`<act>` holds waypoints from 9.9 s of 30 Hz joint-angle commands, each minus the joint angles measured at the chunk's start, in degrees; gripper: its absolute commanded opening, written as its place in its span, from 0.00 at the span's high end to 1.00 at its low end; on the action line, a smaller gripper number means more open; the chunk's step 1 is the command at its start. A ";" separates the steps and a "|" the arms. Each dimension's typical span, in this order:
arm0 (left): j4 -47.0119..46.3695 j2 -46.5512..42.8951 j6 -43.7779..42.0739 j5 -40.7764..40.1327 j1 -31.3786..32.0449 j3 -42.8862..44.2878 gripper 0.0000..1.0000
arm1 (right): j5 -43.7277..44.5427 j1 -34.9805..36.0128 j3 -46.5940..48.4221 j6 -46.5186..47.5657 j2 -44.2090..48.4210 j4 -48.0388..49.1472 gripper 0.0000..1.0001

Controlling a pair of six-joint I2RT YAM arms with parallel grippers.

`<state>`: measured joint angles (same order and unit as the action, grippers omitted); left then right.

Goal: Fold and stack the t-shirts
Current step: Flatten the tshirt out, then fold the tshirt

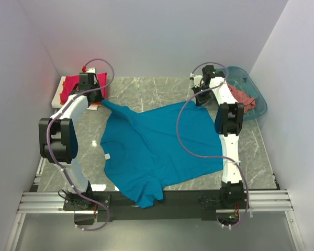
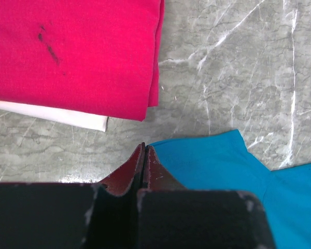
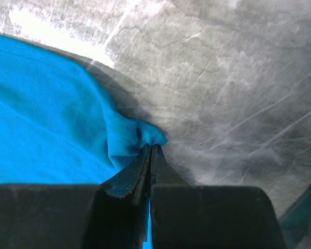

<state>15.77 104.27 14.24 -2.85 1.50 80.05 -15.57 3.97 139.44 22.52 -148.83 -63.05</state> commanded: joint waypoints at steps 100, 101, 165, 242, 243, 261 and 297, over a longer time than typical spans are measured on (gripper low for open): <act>-31.87 -17.02 11.25 15.42 0.79 -14.35 1.00 | -0.42 0.16 -67.03 -4.07 62.30 49.78 1.00; -29.94 -10.82 11.68 16.03 0.70 -12.31 1.00 | 0.45 0.16 -64.67 -4.24 54.95 48.03 1.00; -18.41 -18.66 2.02 16.92 0.79 -12.72 1.00 | 0.63 -5.72 -53.22 -6.09 38.27 45.03 1.00; -9.36 -45.56 3.87 19.99 0.61 -33.12 1.00 | -3.50 -7.66 -66.05 -0.99 45.39 48.63 1.00; -9.27 -45.64 3.78 20.08 0.61 -33.29 1.00 | -3.59 -7.75 -66.13 -0.82 45.39 48.55 1.00; -6.10 -47.67 2.90 22.45 0.61 -35.93 1.00 | -1.83 -11.17 -76.50 10.78 55.03 41.87 0.61; 2.42 -50.39 4.39 26.58 0.70 -38.92 1.00 | -22.75 -14.16 -82.75 13.42 69.38 28.07 0.33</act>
<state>17.82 54.02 18.26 22.26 2.33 41.10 -36.32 -10.37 57.58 36.73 -81.84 -34.92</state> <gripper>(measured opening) 0.012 0.667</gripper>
